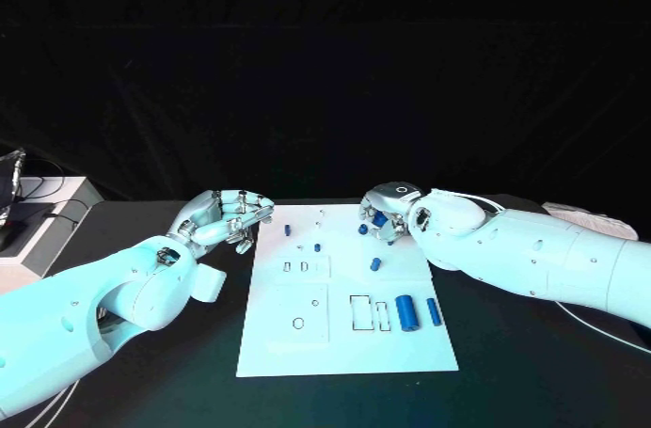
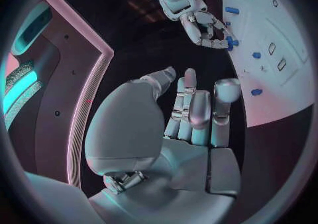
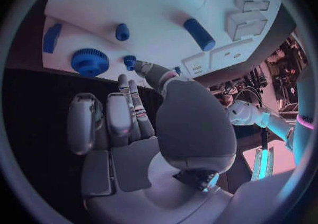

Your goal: Assemble the parts on the task board

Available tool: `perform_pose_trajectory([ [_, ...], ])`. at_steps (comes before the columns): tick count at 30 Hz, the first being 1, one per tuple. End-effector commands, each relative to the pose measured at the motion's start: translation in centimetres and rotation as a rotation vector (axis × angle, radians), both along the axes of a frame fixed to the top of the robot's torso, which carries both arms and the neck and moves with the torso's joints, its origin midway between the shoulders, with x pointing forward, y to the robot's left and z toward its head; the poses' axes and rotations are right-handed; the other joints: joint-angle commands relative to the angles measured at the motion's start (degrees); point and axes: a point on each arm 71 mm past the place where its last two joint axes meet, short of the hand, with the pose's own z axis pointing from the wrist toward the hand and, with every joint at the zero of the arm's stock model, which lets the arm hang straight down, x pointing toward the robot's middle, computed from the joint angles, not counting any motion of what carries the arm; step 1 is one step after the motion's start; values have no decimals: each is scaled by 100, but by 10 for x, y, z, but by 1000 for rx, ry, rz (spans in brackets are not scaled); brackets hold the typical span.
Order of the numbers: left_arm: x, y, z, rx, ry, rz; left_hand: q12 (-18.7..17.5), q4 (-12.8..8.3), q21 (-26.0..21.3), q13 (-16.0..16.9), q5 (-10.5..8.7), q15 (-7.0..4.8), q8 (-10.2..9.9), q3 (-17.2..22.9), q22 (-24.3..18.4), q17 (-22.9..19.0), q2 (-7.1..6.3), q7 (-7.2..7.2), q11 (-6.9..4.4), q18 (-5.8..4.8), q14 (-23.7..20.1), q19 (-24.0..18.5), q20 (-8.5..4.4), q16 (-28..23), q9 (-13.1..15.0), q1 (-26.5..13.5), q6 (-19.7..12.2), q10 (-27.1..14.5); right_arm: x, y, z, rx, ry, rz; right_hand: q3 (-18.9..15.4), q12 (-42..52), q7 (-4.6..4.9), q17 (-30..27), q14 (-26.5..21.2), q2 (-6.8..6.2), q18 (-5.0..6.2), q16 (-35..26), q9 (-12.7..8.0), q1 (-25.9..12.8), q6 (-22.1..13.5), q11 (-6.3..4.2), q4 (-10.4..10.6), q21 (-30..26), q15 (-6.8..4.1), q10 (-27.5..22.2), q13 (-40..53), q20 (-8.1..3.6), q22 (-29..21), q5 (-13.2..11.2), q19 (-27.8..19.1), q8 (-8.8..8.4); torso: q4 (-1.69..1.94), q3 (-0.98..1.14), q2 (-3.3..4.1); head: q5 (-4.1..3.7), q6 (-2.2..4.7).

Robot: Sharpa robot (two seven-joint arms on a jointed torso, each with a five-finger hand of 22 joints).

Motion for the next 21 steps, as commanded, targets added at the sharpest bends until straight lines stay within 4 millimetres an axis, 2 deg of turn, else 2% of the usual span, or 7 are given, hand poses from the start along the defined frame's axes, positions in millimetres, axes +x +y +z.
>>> perform_pose_trajectory([
  [1, -1, -1, 2, 1, -8, -19, -13, 4, 30, 6, 0, 11, -8, 39, 8, 2, 2, 10, -2, -115, -35, -16, 13, -22, 9, -41, -45, -35, 1, 0, 0, -40, -16, -8, -2, -10, 33, 1, 144, -12, -112, 23, 8, 35, -5, 2, 39, 13, 46, -49, 1, 1, -6, -35, 51, -8, 5, -4, 16, 11, -3],
  [9, -2, -2, 3, 0, -8, -21, -14, 4, 41, 7, 0, 13, -10, 39, 21, 2, 1, 12, 0, -116, -35, -14, 15, -22, 10, -43, -52, -47, 3, 3, 1, -40, -25, -6, 1, -6, 37, -12, 138, 2, -111, 23, 13, 37, 2, 5, 49, 12, 49, -50, 3, 4, -10, -38, 48, -4, 14, -12, 23, 7, -21],
  [12, -2, -1, 3, 0, -8, -22, -14, 4, 44, 7, 0, 15, -10, 39, 24, 8, 0, 12, 1, -116, -31, -16, 17, -17, 11, -44, -56, -52, 3, 4, 0, -42, -23, -6, 2, -4, 39, -12, 136, 10, -111, 27, 15, 35, 3, 6, 55, 13, 51, -47, 4, 5, -7, -41, 49, -4, 5, -7, 27, 1, -37],
  [16, -2, -2, 3, 0, -8, -23, -15, 5, 51, 8, 0, 16, -11, 39, 34, 11, 0, 13, 3, -118, -29, -14, 18, -15, 11, -45, -61, -59, 4, 4, 0, -46, -20, -7, 5, 2, 40, -12, 133, 20, -114, 33, 18, 35, 1, 6, 64, 22, 52, -38, 7, 7, 8, -44, 55, -6, 10, -16, 38, -20, -38],
  [21, -2, -2, 3, 0, -8, -24, -15, 5, 51, 8, 0, 16, -11, 39, 34, 11, 0, 13, 3, -118, -29, -14, 18, -15, 11, -45, -61, -59, 6, 6, -1, -50, -15, -6, 15, 17, 39, -2, 128, 38, -114, 57, 25, 34, 0, 3, 84, 27, 52, 0, 16, 10, 17, -52, 56, -6, 3, -13, 41, -21, -52],
])
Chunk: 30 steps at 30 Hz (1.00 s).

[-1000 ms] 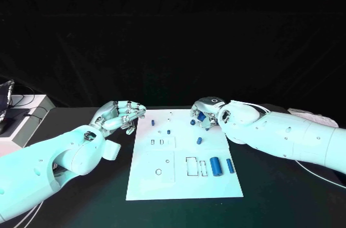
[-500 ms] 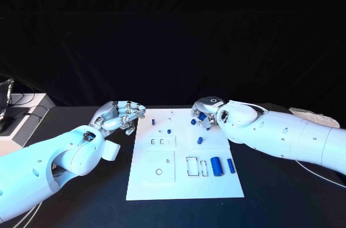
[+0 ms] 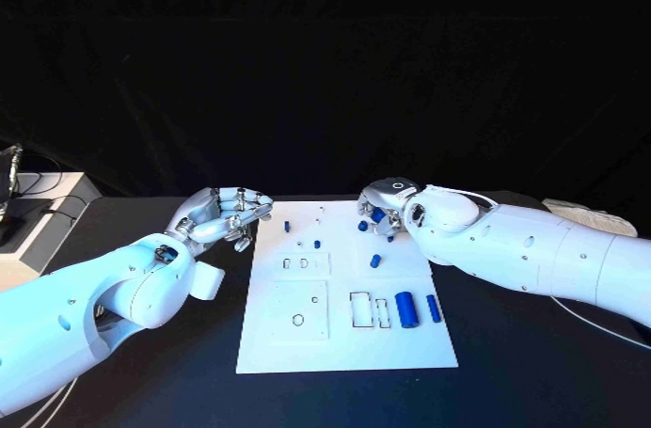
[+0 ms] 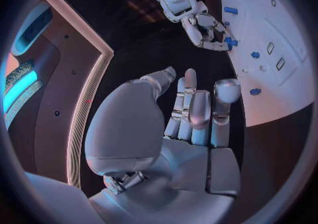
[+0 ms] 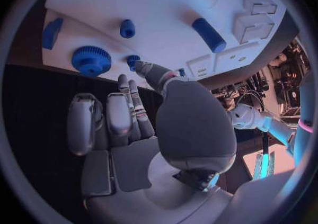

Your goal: Assemble the parts on the task board

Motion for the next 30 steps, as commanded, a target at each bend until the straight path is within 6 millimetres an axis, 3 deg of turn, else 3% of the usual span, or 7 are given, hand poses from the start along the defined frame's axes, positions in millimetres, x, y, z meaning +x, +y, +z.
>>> perform_pose_trajectory([
  [1, -1, -2, 2, -3, -5, -22, -15, 5, 31, 9, 0, 16, -11, 40, 6, 5, 0, -6, -18, -118, -29, -13, 18, -15, 7, -45, -42, -39, 1, 3, -1, -22, 6, 6, 0, 17, 39, 5, 150, 38, -115, 35, 11, 34, 0, 2, 35, 29, 30, 0, 11, -10, 16, -30, 36, -7, 0, 0, 15, -4, -8],
  [10, -1, -3, 2, -4, -6, -24, -15, 5, 33, 10, 0, 18, -12, 40, 4, 1, 0, -5, -16, -117, -30, -18, 20, -18, 8, -46, -49, -48, 4, 4, -3, -30, 12, 1, 14, 23, 39, -2, 143, 55, -115, 46, 22, 33, 14, 0, 54, 34, 29, 34, 17, -9, 24, -32, 37, 0, 45, 1, 50, -21, -16],
  [23, -1, -3, 2, -5, -7, -23, -14, 5, 41, 12, 0, 19, -12, 42, 13, 9, 3, -4, -14, -118, -25, -18, 22, -12, 9, -46, -53, -55, 4, 5, -5, -42, 31, 5, 124, 40, 17, 17, 125, 94, -121, 130, 97, 64, 169, -31, 102, 64, 9, 234, 36, -20, 81, -40, 47, 84, 46, -2, 66, -37, -56],
  [26, 0, -3, 2, -5, -7, -23, -14, 5, 41, 12, 0, 19, -12, 42, 13, 9, 3, -4, -14, -118, -25, -18, 22, -12, 9, -46, -53, -55, 4, 5, -6, -42, 34, 5, 255, 24, -19, 12, 115, 116, -127, 180, 154, 87, 254, -65, 141, 89, -17, 358, 31, -43, 130, -302, 59, 135, 50, -6, 65, -42, -64],
  [30, 0, -3, 2, -5, -6, -23, -12, 4, 51, 15, 0, 21, -12, 44, 26, 4, 6, -3, -12, -120, -27, -17, 24, -15, 11, -46, -59, -64, 4, 5, -6, -40, 36, 6, 323, 36, -41, 25, 117, 139, -135, 214, 192, 91, 326, -90, 168, 117, -35, 456, 37, -56, 179, -319, 78, 180, 45, -4, 66, -31, -70],
])
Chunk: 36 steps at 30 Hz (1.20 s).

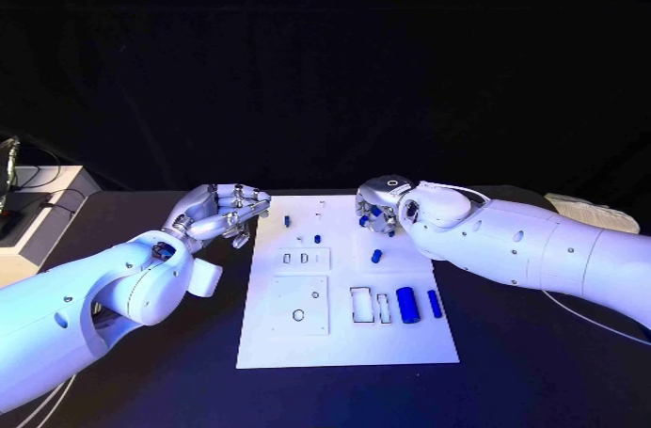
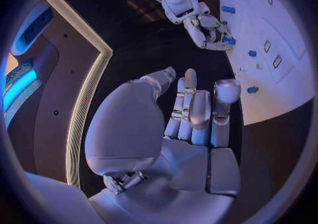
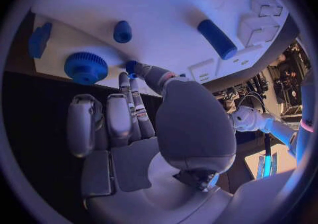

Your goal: Assemble the parts on the task board

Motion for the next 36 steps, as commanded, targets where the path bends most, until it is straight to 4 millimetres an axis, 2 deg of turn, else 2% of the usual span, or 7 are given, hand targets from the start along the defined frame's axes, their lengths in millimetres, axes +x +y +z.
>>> perform_pose_trajectory([
  [1, 0, -2, 1, -4, -5, -21, -11, 4, 31, 10, 0, 21, -12, 44, 14, 0, 6, 9, 8, -119, -27, -16, 24, -15, 7, -46, -47, -44, -1, 1, -2, -18, 15, 12, 63, 23, -7, 16, 119, 76, -75, 40, 37, 13, 97, -19, 13, 30, -49, 113, 16, -26, 39, -13, 47, 59, 0, 0, 1, 7, -8],
  [6, 0, -2, 1, -4, -5, -20, -11, 4, 31, 10, 0, 21, -12, 44, 14, 0, 6, 9, 8, -119, -27, -16, 24, -15, 7, -46, -47, -44, -1, 1, -2, -17, 17, 13, 173, 21, -51, 7, 116, 177, -86, 79, 139, 63, 226, -74, 23, 66, -95, 289, 31, -71, 104, 168, 69, 168, -4, -3, 2, 6, -9],
  [17, 0, -1, 1, -3, -5, -15, -8, -1, 40, 13, 0, 23, -11, 50, 20, 3, 12, 11, 10, -119, -23, -21, 28, -12, 10, -38, -56, -57, -2, 3, 3, 33, -47, 1, 256, 9, -62, 6, 115, 269, -105, 112, 226, 131, 274, -99, -14, 125, -118, 394, 40, -95, 207, 212, 112, 239, -5, 2, -3, 11, 8],
  [24, 1, -1, 1, -4, -7, -14, -8, -8, 51, 18, 0, 28, -18, 55, 25, -9, 15, 20, 18, -117, -26, -34, 33, -20, 12, -32, -85, -91, -5, 7, 10, 91, -107, -5, 260, 6, -59, 18, 118, 260, -116, 122, 237, 136, 276, -99, -25, 155, -120, 400, 40, -97, 258, 214, 138, 246, -5, -6, -4, 22, 27],
  [30, 1, 2, 1, -1, -7, -9, -8, -10, 59, 19, 0, 30, -21, 56, 34, -3, 15, 24, 21, -118, -23, -35, 36, -15, 12, -31, -95, -100, -5, 19, 19, 147, -171, -7, 274, -6, -51, 47, 125, 247, -126, 148, 257, 143, 275, -95, -45, 186, -118, 400, 38, -99, 308, 224, 163, 257, 2, -6, 12, 18, 83],
  [36, 0, 3, 1, 1, -9, -5, -7, -11, 60, 20, 0, 32, -22, 56, 32, 1, 14, 26, 23, -118, -20, -38, 37, -12, 12, -30, -101, -105, -2, 31, 22, 171, -205, -12, 286, -24, -32, 52, 130, 222, -130, 166, 274, 129, 244, -78, -55, 197, -108, 377, 29, -96, 325, 211, 168, 251, 5, -17, 23, 34, 89],
])
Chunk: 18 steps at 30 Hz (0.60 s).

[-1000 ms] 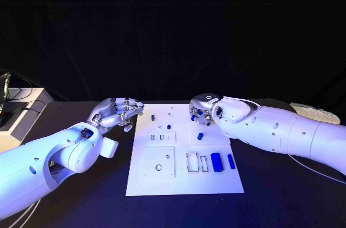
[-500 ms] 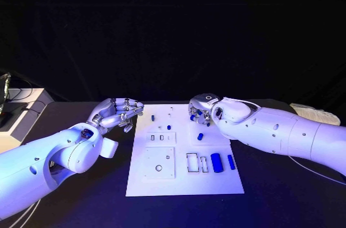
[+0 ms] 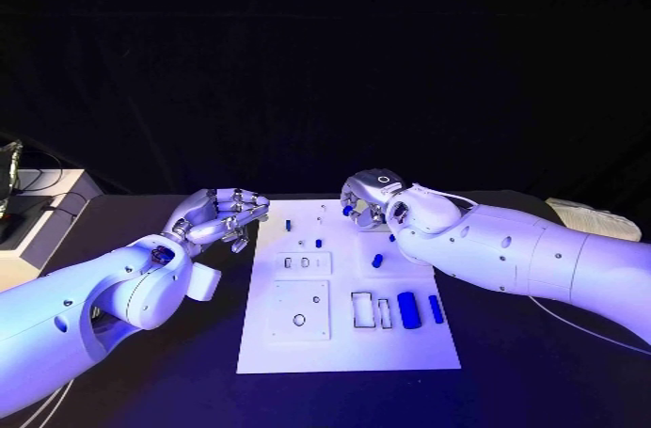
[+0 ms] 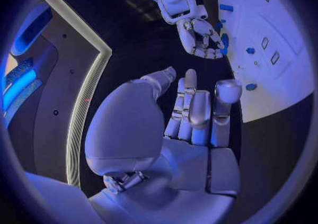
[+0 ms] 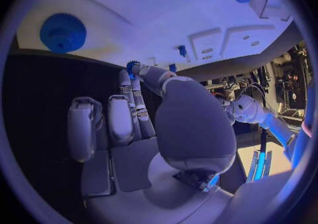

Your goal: Assemble the parts on the task board

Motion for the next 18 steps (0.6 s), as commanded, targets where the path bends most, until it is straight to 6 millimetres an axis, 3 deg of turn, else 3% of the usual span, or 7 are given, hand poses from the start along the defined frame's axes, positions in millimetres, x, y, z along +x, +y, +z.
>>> perform_pose_trajectory([
  [1, -1, -1, 2, -4, -9, -14, -7, 5, 38, 9, 0, 32, -22, 40, 3, 7, 14, -6, 4, -30, -20, -17, 15, -12, 9, -31, -50, -44, 3, 4, 5, 38, -61, -23, 29, -15, 27, -1, 119, 4, -60, 37, -1, 6, 5, 6, 4, 30, -13, 17, -2, 6, 186, 14, 24, 25, 8, -7, 19, 10, 10],
  [4, -1, -1, 3, -5, -11, -16, -7, 5, 38, 9, 0, 32, -22, 40, 3, 7, 14, -6, 4, -30, -20, -17, 15, -12, 9, -31, -50, -44, 5, 9, 6, 40, -71, -25, 31, -17, 29, 2, 120, -1, -62, 41, 2, 4, 0, 8, 2, 37, -11, 12, -3, 7, 197, 12, 30, 24, 25, -12, 28, 3, 9],
  [18, 0, -4, 12, -17, -34, -24, -5, 3, 44, 11, 0, 34, -24, 41, 10, 17, 13, -4, 6, -31, -14, -18, 17, -4, 9, -29, -57, -50, 15, 17, 9, 41, -92, -48, 42, -21, 35, 1, 120, -50, -65, 55, 20, 4, -23, 15, -29, 47, -4, -3, -10, 13, 215, -10, 35, 20, 136, -98, 129, -43, 36],
])
